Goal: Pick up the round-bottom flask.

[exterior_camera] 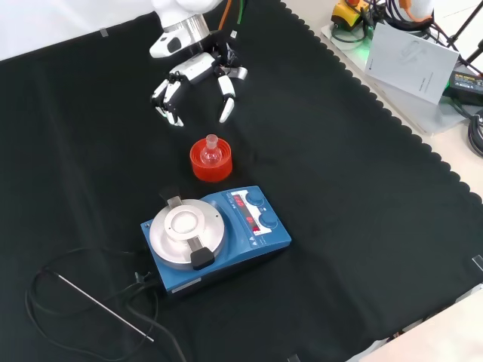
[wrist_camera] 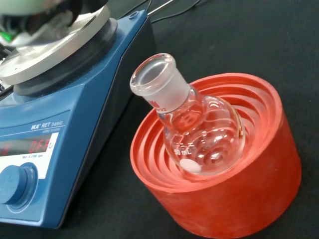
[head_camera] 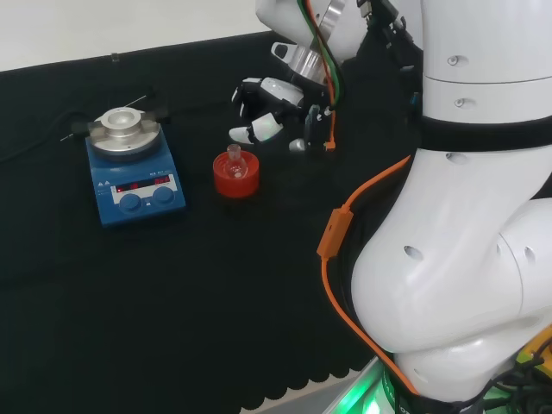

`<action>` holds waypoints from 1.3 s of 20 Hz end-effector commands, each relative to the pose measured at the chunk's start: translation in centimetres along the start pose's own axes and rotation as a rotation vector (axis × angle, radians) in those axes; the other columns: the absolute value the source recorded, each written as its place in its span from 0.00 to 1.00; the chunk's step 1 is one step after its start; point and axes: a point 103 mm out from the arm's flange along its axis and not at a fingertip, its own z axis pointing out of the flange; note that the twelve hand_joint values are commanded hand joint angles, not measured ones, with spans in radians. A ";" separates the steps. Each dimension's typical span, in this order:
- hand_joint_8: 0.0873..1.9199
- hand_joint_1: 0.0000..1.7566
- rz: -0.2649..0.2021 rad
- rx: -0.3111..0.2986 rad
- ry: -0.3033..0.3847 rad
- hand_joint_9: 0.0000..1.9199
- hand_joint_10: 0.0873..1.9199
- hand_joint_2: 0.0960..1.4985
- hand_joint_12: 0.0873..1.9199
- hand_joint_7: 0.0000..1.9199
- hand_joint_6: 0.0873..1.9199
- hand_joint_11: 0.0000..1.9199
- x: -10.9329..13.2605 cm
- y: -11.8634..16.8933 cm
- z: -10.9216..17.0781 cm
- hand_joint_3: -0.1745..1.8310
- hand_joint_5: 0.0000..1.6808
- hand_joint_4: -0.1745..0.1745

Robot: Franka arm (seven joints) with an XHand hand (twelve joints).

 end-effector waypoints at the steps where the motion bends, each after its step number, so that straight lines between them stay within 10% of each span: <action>1: 0.46 0.47 -0.007 0.015 0.013 0.36 0.45 0.21 0.77 0.38 0.48 0.11 0.1 0.4 0.6 0.49 0.21 0.10; 26: 0.48 0.46 0.005 0.163 -0.015 0.30 0.48 0.20 0.78 0.30 0.47 0.08 -1.0 2.2 4.6 0.49 0.19 0.14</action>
